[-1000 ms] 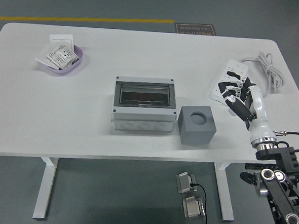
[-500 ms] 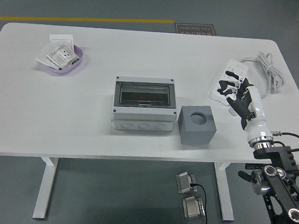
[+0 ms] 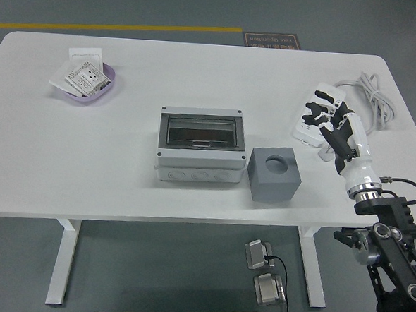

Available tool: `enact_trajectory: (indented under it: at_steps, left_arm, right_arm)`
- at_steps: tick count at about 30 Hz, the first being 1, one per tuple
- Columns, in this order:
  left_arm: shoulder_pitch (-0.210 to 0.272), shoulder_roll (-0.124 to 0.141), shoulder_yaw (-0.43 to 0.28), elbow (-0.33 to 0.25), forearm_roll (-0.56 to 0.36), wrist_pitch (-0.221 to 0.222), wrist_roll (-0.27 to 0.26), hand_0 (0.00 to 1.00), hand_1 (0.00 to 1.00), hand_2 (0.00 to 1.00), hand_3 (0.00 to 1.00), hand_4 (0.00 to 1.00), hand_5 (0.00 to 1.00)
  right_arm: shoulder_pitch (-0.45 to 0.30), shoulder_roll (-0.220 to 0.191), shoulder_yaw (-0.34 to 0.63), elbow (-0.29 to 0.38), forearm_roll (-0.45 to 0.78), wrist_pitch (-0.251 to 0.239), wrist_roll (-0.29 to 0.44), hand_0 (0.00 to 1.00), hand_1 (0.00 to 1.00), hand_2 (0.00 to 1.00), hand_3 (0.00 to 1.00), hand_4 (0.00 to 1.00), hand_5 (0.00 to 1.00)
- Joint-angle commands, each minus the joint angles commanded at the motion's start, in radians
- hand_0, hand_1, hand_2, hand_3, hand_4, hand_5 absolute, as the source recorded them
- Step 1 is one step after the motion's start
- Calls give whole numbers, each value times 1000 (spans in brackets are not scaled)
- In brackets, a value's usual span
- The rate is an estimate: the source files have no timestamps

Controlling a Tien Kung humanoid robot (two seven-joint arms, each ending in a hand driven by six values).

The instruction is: Pick up the cylinder from the cube,place it in the box,flap close box

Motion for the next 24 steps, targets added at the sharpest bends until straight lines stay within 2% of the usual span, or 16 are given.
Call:
enact_trajectory:
  at_steps: [10,24]
  left_arm:
    - [1,6,6,0,-11,2,5,637,670,650,662,731,312]
    - [1,-2,9,0,-8,-1,3,636,669,649,660,730,316]
  right_arm:
    - [-2,-8,12,0,12,11,-2,578,604,694,781,884,515]
    - [7,-14,15,15,-1,18,-6,591,603,694,770,896,536]
